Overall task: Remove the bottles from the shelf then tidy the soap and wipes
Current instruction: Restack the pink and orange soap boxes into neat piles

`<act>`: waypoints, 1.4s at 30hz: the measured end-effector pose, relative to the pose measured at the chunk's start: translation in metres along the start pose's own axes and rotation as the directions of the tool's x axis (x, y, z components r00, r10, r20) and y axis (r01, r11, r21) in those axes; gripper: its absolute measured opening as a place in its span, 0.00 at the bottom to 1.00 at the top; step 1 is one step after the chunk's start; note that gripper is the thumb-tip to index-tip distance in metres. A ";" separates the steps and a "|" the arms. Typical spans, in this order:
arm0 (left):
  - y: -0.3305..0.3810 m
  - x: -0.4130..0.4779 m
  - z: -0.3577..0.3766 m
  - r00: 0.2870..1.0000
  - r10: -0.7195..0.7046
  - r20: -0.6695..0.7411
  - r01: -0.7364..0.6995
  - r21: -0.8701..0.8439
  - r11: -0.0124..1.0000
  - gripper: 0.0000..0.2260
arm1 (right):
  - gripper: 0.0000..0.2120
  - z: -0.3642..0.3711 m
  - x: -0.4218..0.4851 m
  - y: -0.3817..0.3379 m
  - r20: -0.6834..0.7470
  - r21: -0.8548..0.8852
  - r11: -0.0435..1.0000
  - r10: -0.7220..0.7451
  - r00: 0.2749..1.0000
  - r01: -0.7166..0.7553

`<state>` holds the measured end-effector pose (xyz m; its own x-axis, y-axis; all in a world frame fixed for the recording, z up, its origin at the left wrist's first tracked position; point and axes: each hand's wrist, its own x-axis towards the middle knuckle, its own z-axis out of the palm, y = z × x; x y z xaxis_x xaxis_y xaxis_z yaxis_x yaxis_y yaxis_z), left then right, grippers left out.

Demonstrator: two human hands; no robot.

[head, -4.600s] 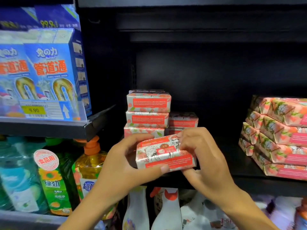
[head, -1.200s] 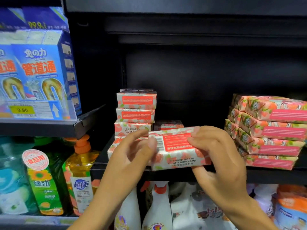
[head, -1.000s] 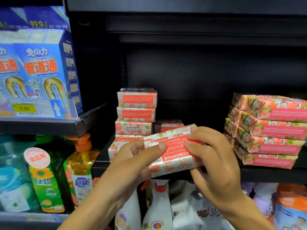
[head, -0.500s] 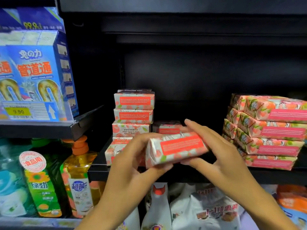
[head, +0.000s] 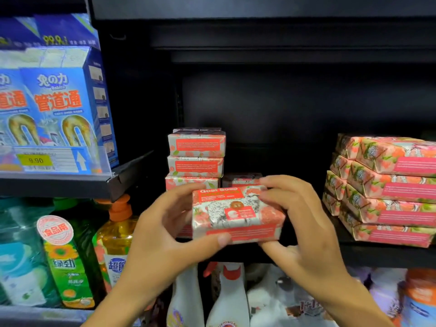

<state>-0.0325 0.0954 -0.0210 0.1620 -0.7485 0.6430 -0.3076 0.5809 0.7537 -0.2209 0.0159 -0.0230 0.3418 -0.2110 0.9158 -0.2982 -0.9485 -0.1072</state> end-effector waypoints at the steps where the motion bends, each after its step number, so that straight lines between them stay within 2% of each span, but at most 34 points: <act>1: 0.000 0.001 -0.005 1.000 0.010 -0.014 -0.010 0.011 1.000 0.33 | 0.22 0.000 0.001 0.000 0.032 0.010 0.999 0.049 0.998 -0.049; 3: 0.000 0.003 -0.016 0.997 0.023 -0.071 -0.019 0.044 0.999 0.32 | 0.27 -0.003 0.001 0.005 0.096 0.032 0.988 0.150 0.984 -0.154; 5: -0.002 0.005 -0.024 0.990 0.008 -0.142 0.002 0.074 0.997 0.31 | 0.25 -0.006 -0.003 0.011 0.184 0.017 0.978 0.200 0.962 -0.207; 7: -0.007 0.008 -0.030 0.982 -0.024 -0.185 0.042 0.095 0.995 0.32 | 0.23 -0.006 -0.010 0.017 0.276 -0.027 0.977 0.212 0.937 -0.213; 10: -0.016 0.010 -0.032 0.974 -0.062 -0.219 0.091 0.127 0.988 0.41 | 0.23 -0.001 -0.021 0.022 0.379 -0.086 0.977 0.215 0.900 -0.198; 11: -0.019 0.011 -0.032 0.971 -0.062 -0.229 0.097 0.142 0.985 0.40 | 0.22 0.000 -0.024 0.023 0.399 -0.110 0.977 0.210 0.892 -0.181; 14: -0.025 0.010 -0.030 0.973 -0.042 -0.227 0.085 0.179 0.980 0.38 | 0.18 0.003 -0.029 0.027 0.411 -0.164 0.976 0.202 0.889 -0.146; 17: -0.031 0.008 -0.032 0.974 -0.021 -0.224 0.068 0.204 0.977 0.30 | 0.17 0.004 -0.030 0.029 0.404 -0.163 0.974 0.210 0.890 -0.155; 20: -0.034 0.006 -0.037 0.968 0.065 -0.243 0.008 0.287 0.958 0.26 | 0.17 0.004 -0.031 0.029 0.392 -0.159 0.974 0.211 0.895 -0.160; 24: -0.029 0.008 -0.036 0.961 0.191 -0.200 -0.082 0.454 0.887 0.21 | 0.17 0.004 -0.031 0.027 0.393 -0.180 0.973 0.206 0.896 -0.145; 27: -0.030 0.007 -0.033 0.959 0.191 -0.209 -0.064 0.497 0.865 0.18 | 0.17 0.004 -0.030 0.026 0.401 -0.192 0.970 0.216 0.890 -0.148; 30: -0.026 0.002 -0.028 0.933 0.285 -0.218 -0.101 0.601 0.793 0.16 | 0.18 0.002 -0.028 0.025 0.418 -0.171 0.968 0.240 0.876 -0.183; 33: -0.011 -0.008 -0.021 0.882 0.442 -0.163 -0.231 0.668 0.708 0.14 | 0.18 -0.004 -0.011 0.024 0.467 -0.029 0.916 0.367 0.805 -0.401; 34: -0.021 -0.005 -0.017 0.883 0.445 -0.148 -0.240 0.672 0.700 0.13 | 0.16 -0.006 -0.004 0.027 0.458 0.005 0.898 0.389 0.799 -0.440; 36: -0.030 -0.004 -0.016 0.935 0.343 -0.093 -0.183 0.702 0.688 0.13 | 0.16 -0.004 0.010 0.037 0.421 -0.048 0.907 0.399 0.815 -0.419; 38: -0.037 0.000 -0.009 0.975 0.201 -0.094 -0.099 0.627 0.772 0.15 | 0.21 0.002 0.021 0.048 0.425 -0.156 0.913 0.407 0.808 -0.378; 39: -0.034 -0.002 0.000 0.978 0.208 -0.007 -0.156 0.634 0.758 0.13 | 0.24 0.007 0.025 0.055 0.436 -0.195 0.912 0.411 0.801 -0.362; 40: -0.029 -0.007 0.012 0.960 0.263 0.093 -0.259 0.649 0.715 0.09 | 0.27 0.012 0.028 0.061 0.455 -0.235 0.910 0.413 0.789 -0.341; 42: -0.024 -0.017 0.033 0.911 0.343 0.228 -0.408 0.618 0.672 0.09 | 0.32 0.022 0.033 0.071 0.509 -0.328 0.896 0.435 0.742 -0.300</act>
<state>-0.0591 0.0836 -0.0544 -0.1722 -0.5556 0.8134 -0.8520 0.4984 0.1601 -0.2114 -0.0640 -0.0089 0.5779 -0.6900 0.4358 -0.6620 -0.7086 -0.2442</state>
